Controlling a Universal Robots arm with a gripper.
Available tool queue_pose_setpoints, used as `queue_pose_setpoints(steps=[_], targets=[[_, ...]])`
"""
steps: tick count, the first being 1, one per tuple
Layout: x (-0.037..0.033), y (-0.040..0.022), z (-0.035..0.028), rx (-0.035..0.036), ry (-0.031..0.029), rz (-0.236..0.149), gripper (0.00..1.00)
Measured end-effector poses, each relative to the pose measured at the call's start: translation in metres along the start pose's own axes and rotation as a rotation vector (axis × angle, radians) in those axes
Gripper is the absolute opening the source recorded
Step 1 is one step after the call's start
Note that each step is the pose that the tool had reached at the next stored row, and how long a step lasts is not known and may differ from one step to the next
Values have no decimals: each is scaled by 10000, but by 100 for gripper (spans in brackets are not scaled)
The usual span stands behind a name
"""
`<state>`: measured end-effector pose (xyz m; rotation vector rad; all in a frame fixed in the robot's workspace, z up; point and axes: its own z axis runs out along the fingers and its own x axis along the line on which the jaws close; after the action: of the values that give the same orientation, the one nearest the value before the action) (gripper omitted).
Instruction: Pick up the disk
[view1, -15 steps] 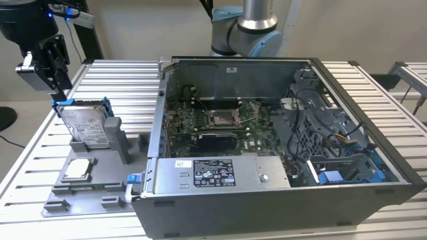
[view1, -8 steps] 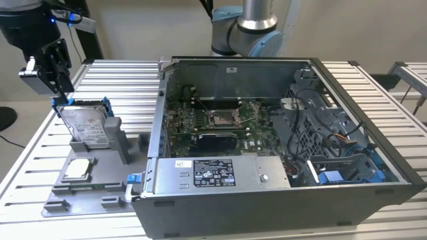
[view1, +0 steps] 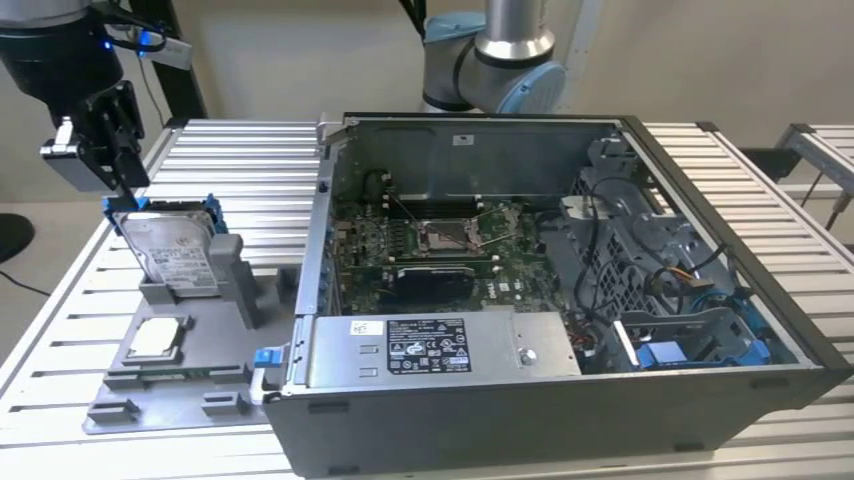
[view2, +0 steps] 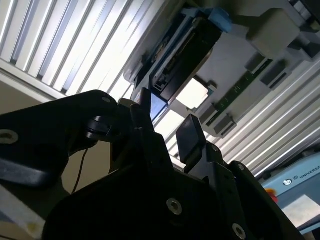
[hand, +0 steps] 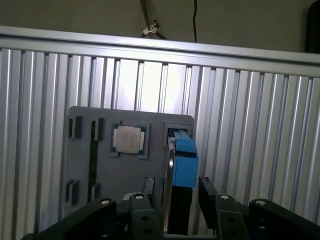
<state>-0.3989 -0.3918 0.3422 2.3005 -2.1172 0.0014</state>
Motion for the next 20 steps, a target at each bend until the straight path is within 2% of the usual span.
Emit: queue_pose_setpoints(steps=[20], targets=[[-2, -1, 87, 0, 0, 0, 0]])
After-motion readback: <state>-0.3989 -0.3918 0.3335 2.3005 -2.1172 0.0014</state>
